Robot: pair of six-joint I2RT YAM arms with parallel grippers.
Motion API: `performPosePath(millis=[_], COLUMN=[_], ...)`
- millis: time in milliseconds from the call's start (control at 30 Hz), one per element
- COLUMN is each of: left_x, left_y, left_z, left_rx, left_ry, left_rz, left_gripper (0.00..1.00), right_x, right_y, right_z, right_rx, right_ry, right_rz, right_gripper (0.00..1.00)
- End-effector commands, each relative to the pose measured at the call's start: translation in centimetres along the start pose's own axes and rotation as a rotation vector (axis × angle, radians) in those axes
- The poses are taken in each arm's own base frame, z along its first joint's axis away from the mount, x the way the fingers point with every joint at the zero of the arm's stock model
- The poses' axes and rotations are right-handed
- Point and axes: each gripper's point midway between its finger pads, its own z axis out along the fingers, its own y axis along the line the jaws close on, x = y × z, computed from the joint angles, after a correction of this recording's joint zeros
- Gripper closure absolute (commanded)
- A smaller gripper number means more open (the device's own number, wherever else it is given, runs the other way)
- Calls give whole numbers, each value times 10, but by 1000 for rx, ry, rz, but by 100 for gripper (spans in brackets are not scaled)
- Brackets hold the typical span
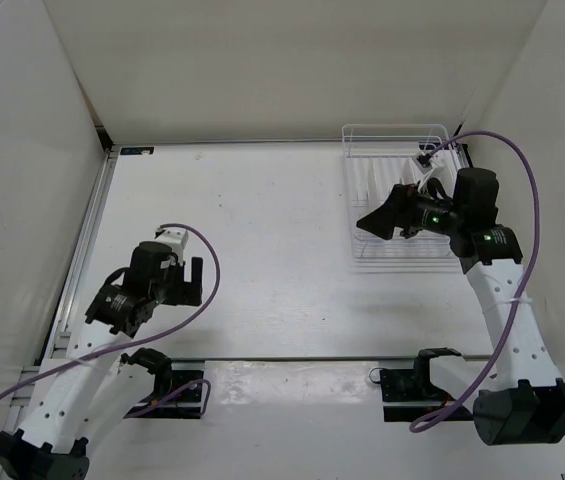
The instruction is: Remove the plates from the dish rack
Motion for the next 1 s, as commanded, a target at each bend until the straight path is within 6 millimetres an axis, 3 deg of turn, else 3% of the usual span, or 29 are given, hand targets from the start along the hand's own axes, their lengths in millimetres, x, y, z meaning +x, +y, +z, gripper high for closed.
performPosePath(millis=[0,67,133,167,300,367,400,433,467,500,533,567,633,667,967], left_x=[-14,-13,-14,-16,-14,-14,-14,-14,-13,-14,-14,-13,-12,-12,-12], left_y=[3,2,1,2,2,3,3,2,2,2,2,2,1,2,8], left_z=[-4,-4,-5,-7,-7,-7,-7,-7,-7,-7,-7,-6,-5,-6,-8], left_rx=[-26,-22,-16,-16,-14,-19,-18,-16,-17,-15,-15,-14,-14,-17,-47], left_ry=[-23,-27,-35,-49,-53,-53,-52,-49,-45,-47,-46,-42,-36,-35,-48], left_rz=[1,-3,-5,-5,-7,-7,-8,-6,-6,-8,-6,-4,-5,-1,-8], left_gripper=[0,0,0,0,0,0,0,0,0,0,0,0,0,0,0], right_x=[-1,-6,-8,-21,-39,-51,-60,-54,-66,-62,-63,-64,-65,-56,-59], right_y=[-14,-28,-14,-2,40,39,33,10,-1,-9,-44,-44,-68,-73,-113], right_z=[-2,-9,-9,-7,-1,3,7,15,14,14,20,21,23,28,46], right_rx=[107,236,167,92,-162,-153,-114,-5,99,153,296,333,446,465,611], right_ry=[13,-29,-36,-73,-53,-76,-84,-45,-44,-17,2,13,7,25,46], right_rz=[38,148,144,61,-5,-59,-69,-67,-67,-52,-54,-55,-58,-53,-89], right_gripper=[10,10,10,10,10,10,10,10,13,16,18,25,30,37,44])
